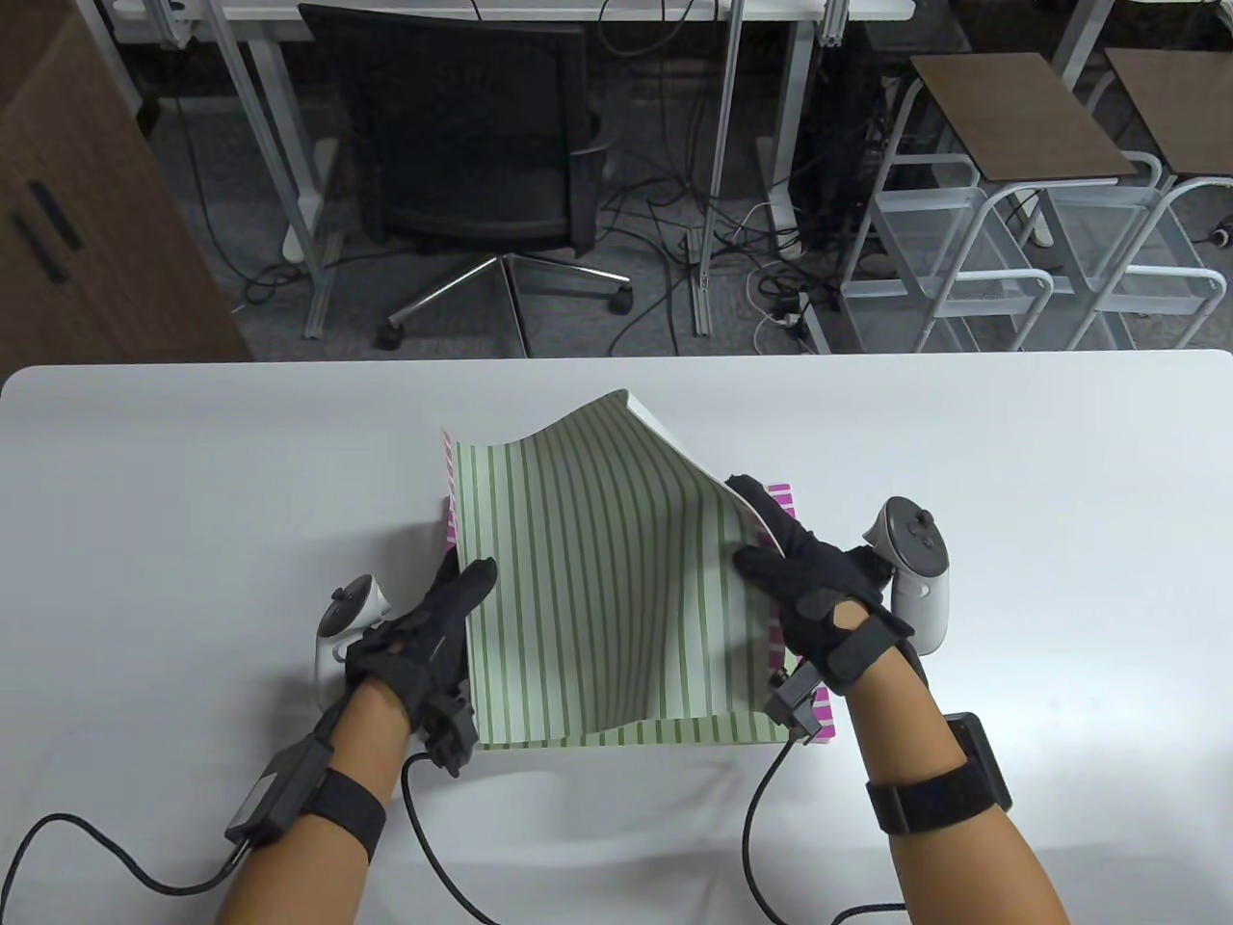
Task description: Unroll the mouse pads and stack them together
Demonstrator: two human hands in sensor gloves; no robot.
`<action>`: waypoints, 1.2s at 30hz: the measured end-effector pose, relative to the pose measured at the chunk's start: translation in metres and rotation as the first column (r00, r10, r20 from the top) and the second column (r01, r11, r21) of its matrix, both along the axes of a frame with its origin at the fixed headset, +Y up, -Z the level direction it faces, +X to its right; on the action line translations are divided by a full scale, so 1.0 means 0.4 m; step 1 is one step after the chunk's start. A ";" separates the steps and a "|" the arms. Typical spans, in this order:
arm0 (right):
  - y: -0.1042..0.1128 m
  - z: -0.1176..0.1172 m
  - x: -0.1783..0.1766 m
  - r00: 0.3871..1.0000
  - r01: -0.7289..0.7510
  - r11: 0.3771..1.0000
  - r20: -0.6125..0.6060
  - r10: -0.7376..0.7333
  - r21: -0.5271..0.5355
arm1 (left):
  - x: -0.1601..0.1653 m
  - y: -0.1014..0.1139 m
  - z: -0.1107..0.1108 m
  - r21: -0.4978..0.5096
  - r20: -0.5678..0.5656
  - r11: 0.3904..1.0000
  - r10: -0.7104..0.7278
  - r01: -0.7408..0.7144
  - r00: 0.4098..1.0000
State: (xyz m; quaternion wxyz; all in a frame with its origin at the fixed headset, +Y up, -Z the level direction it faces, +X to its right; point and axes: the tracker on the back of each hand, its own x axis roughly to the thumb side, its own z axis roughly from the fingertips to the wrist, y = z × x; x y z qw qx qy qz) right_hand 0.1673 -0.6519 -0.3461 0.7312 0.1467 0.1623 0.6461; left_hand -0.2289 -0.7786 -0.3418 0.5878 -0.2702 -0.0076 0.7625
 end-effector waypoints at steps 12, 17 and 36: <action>-0.029 -0.030 0.103 0.946 -0.278 0.958 0.153 0.286 -0.070 | -0.092 0.063 -0.035 0.094 0.091 0.803 -0.595 0.588 0.798; -0.097 -0.041 0.148 0.780 -0.524 0.834 0.296 0.551 -0.171 | -0.091 0.090 -0.046 0.077 -0.085 0.735 -0.669 0.674 0.739; -0.264 -0.077 0.109 0.511 -0.785 0.564 0.246 0.823 -0.256 | -0.030 0.045 -0.060 0.188 -0.150 0.218 -0.957 0.958 0.247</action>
